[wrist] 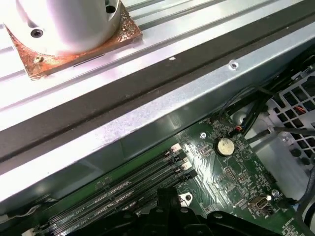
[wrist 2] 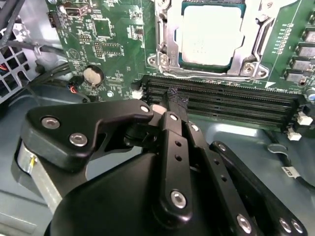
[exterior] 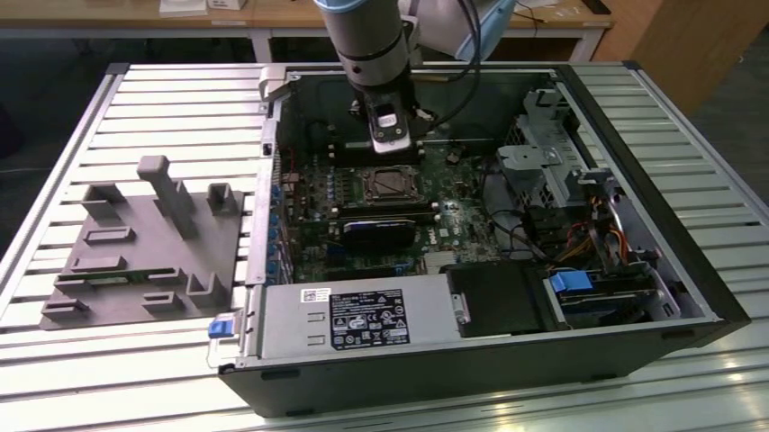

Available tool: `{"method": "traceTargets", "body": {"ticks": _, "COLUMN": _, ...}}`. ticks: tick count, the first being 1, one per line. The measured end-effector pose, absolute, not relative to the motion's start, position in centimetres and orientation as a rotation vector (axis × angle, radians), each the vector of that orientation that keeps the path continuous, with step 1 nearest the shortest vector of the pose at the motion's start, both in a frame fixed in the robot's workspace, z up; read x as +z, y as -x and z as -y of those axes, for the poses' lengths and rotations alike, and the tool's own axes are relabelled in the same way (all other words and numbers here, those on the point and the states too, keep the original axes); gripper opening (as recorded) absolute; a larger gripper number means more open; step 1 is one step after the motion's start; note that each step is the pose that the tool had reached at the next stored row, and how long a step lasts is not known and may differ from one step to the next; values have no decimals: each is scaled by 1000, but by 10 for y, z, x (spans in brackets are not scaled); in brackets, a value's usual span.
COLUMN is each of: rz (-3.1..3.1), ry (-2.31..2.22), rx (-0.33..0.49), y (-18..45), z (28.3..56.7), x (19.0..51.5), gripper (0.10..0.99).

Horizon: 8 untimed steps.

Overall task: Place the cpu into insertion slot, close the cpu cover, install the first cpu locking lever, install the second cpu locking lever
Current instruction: 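Install the first cpu locking lever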

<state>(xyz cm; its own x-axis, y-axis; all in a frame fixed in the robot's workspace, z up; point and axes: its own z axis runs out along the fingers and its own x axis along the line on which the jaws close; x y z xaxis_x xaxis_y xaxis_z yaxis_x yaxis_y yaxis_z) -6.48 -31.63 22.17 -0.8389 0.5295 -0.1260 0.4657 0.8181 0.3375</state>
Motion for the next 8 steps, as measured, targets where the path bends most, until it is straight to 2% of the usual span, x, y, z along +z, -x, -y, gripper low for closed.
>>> {"method": "traceTargets", "body": {"ticks": 8, "rz": -2836, "ry": -778, "rx": 312, "y": 63, "z": 316, "x": 221, "gripper": 102}}
